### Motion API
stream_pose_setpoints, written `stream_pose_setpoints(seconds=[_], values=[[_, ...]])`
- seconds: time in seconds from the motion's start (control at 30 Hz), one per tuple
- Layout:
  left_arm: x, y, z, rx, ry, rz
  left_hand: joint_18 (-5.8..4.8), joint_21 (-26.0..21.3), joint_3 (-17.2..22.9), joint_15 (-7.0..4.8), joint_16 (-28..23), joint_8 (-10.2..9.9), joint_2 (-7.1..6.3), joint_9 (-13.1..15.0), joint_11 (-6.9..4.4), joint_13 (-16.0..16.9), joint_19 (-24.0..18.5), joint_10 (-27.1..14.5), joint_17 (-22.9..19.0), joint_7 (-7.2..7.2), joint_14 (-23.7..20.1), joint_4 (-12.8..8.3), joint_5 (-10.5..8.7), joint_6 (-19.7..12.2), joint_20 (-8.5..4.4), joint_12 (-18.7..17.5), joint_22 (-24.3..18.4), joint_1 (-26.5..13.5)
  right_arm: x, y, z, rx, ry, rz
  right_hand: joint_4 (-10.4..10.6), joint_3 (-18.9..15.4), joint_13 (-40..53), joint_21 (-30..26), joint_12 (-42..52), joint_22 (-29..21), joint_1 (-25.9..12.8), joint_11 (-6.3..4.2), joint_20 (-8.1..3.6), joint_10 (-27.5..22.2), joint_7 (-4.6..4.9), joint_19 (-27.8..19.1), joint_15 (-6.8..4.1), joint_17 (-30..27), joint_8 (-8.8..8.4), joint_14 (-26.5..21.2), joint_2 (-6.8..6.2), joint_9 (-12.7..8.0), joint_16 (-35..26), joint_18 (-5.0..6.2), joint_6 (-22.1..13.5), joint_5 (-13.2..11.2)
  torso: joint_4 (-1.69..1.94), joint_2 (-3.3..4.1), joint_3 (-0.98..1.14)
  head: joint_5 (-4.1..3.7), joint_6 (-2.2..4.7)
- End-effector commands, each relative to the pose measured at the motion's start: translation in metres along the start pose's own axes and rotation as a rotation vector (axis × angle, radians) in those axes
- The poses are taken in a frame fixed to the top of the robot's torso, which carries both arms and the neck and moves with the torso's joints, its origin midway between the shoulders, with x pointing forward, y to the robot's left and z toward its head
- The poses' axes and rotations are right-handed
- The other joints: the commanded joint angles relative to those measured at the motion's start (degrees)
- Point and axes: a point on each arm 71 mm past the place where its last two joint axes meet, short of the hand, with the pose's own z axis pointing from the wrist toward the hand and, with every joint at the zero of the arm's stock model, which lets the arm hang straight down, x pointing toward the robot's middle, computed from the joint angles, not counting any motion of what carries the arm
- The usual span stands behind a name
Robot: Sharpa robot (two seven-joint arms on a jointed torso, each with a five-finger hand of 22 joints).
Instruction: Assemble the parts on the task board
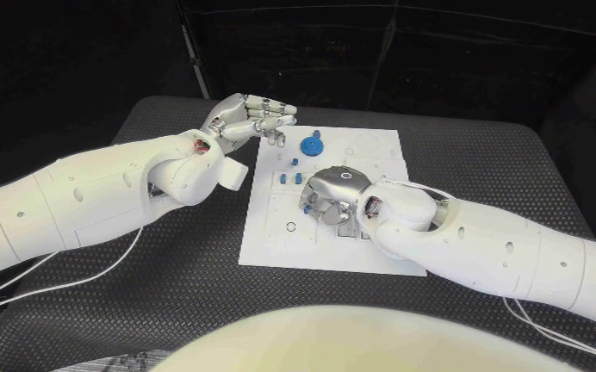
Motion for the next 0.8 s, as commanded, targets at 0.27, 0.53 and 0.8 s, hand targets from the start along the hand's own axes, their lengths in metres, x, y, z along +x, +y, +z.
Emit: stream_pose_setpoints(seconds=[0.27, 0.53, 0.8], values=[[0.0015, -0.0019, 0.0004, 0.008, 0.013, -0.009, 0.71, -0.2, -0.1, 0.01, -0.3, -0.4, 0.35, -0.1, 0.17, 0.1, -0.2, -0.3, -0.1, 0.39, -0.3, -0.2, -0.23, -0.2, 0.07, 0.2, -0.1, -0.2, 0.0011, 0.0016, 0.0007, -0.004, 0.0, -0.01, 0.0, -0.1, -0.1, 0.1, -0.2, -0.1, -0.6, 0.34, 0.18, 0.1, 0.42, 0.0, -0.21, 0.9, 0.21, 3.3, -0.07, 0.1, 0.2, -1.0, 0.1, -0.3, 0.02, -0.02, -0.02, -0.02, 0.0], [0.0016, -0.0017, 0.0006, 0.007, 0.013, -0.01, 0.71, -0.2, -0.1, 0.01, -0.3, -0.4, 0.35, -0.1, 0.17, 0.1, -0.2, -0.3, -0.1, 0.39, -0.3, -0.2, -0.23, -0.2, 0.07, 0.2, -0.1, -0.2, 0.0059, 0.0007, 0.002, 0.013, 0.061, -0.022, 0.1, -0.5, -0.1, 0.1, -0.4, -0.2, -0.9, 0.38, 0.24, 0.1, 0.44, -0.1, -0.16, 0.7, 0.12, 3.3, -0.16, 0.0, 0.1, -0.98, 0.0, -0.9, -0.01, -0.05, 0.01, 0.03, 0.0], [0.0019, -0.0015, 0.0009, 0.006, 0.014, -0.01, 0.71, -0.2, -0.1, 0.01, -0.3, -0.4, 0.35, -0.1, 0.17, 0.1, -0.2, -0.3, -0.1, 0.39, -0.3, -0.2, -0.23, -0.2, 0.07, 0.2, -0.1, -0.2, 0.0079, 0.0005, 0.003, 0.022, 0.085, -0.031, 0.2, -0.7, -0.1, -0.1, -0.6, -0.5, -1.1, 0.41, 0.27, 0.0, 0.44, -0.3, -0.15, 0.6, 0.0, 3.2, -0.27, 0.0, 0.0, -0.92, -0.1, -1.3, -0.04, -0.05, 0.01, -0.03, 0.0]])
